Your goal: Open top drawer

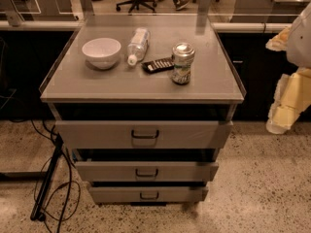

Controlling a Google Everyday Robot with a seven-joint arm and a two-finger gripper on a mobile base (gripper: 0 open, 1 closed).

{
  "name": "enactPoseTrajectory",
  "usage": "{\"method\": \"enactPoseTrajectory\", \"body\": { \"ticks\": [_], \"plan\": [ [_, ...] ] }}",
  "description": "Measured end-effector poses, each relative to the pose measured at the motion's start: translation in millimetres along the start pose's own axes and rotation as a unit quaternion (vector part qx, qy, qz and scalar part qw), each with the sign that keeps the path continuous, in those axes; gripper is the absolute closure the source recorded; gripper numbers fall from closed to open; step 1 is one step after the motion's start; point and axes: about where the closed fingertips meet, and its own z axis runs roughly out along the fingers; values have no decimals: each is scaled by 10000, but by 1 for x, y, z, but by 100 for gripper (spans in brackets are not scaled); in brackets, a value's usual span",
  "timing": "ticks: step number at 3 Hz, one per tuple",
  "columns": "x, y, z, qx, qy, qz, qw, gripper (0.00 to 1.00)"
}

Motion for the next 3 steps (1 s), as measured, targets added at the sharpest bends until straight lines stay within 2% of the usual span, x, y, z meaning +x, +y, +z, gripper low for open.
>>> {"method": "enactPoseTrajectory", "body": {
  "ticks": [1, 3],
  "plan": [
    [0, 0, 0, 1, -1, -2, 10000, 0],
    [-4, 18, 13, 63, -122, -364, 9992, 0]
  ]
}}
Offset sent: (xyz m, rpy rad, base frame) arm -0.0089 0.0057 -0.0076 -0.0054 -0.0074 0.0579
